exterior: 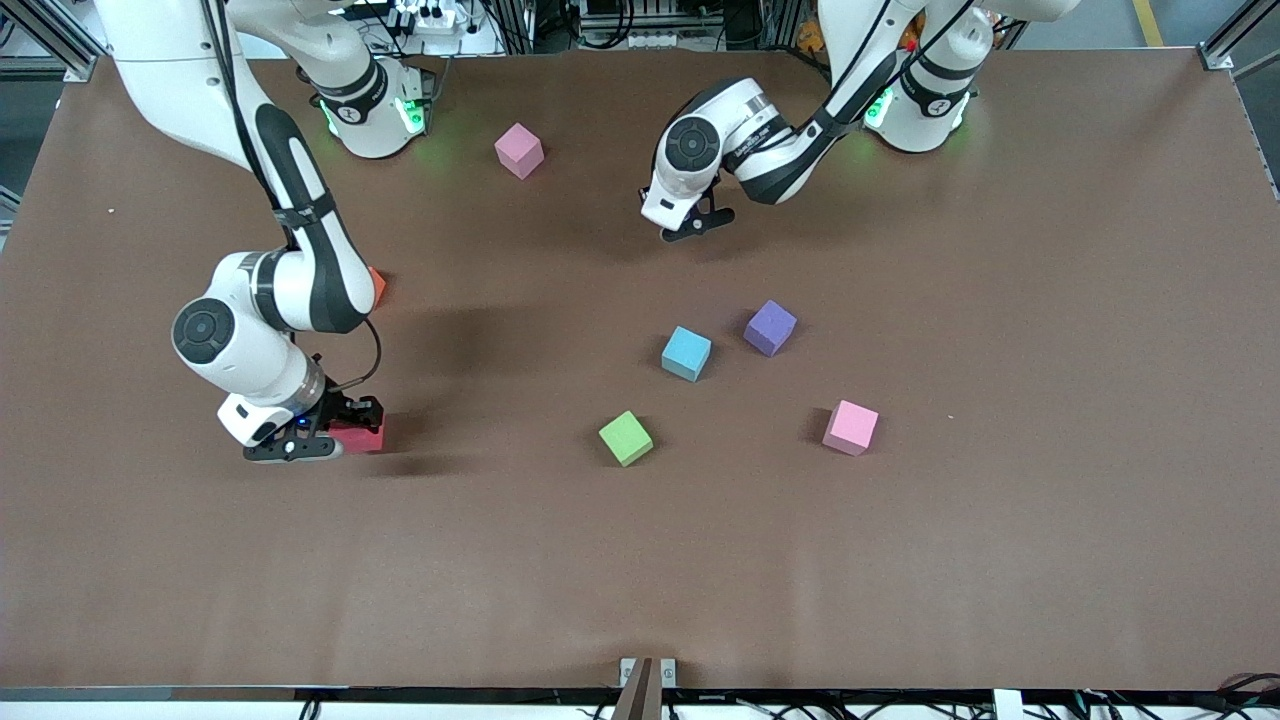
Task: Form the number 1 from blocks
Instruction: 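Close the left gripper on the purple cube while the right gripper grips magenta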
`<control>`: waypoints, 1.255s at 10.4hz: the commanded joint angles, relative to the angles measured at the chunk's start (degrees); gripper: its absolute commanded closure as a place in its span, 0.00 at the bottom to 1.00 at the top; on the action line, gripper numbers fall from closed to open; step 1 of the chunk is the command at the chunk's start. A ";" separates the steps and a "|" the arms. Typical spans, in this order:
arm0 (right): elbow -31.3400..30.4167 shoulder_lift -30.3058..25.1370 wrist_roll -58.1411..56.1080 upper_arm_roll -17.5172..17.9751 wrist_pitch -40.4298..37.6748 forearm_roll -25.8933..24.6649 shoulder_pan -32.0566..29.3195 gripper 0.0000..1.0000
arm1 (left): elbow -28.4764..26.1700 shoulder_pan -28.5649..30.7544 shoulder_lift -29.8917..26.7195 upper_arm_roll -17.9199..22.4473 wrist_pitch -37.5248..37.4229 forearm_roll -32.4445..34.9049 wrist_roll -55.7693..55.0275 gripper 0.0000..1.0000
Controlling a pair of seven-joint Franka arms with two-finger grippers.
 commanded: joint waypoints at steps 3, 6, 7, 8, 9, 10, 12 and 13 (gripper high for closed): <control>-1.03 -2.92 6.52 -0.87 -0.47 1.10 0.60 0.45 | 0.25 -2.83 -1.38 0.31 0.51 8.43 -4.75 1.00; -1.12 -3.62 10.49 -3.06 -0.47 1.10 3.41 0.45 | -0.10 -4.76 -2.43 -0.74 0.34 8.70 -5.20 1.00; -1.21 -3.97 12.41 -3.77 -0.56 1.10 4.37 0.45 | -0.19 -4.77 -2.78 -1.70 0.08 8.70 -5.28 1.00; -1.29 -4.32 14.69 -4.30 -0.56 1.10 5.17 0.45 | -0.54 -4.68 -3.39 -3.37 -0.19 8.61 -5.37 1.00; -1.38 -4.42 16.02 -4.30 -0.56 1.10 5.61 0.45 | -0.54 -4.68 -3.49 -5.04 -0.28 8.70 -7.29 1.00; -1.38 -4.59 16.90 -4.47 -0.56 1.10 5.79 0.45 | -0.63 -4.68 -3.75 -6.10 -0.28 8.70 -7.48 1.00; -1.65 -4.68 16.91 -5.26 -0.56 1.10 5.88 0.45 | -0.28 -4.77 -3.58 -6.20 -0.10 8.70 -6.70 1.00; -1.65 -4.68 16.91 -5.53 -0.56 1.10 5.88 0.45 | -0.19 -4.86 -3.05 -6.20 0.33 10.61 -6.69 1.00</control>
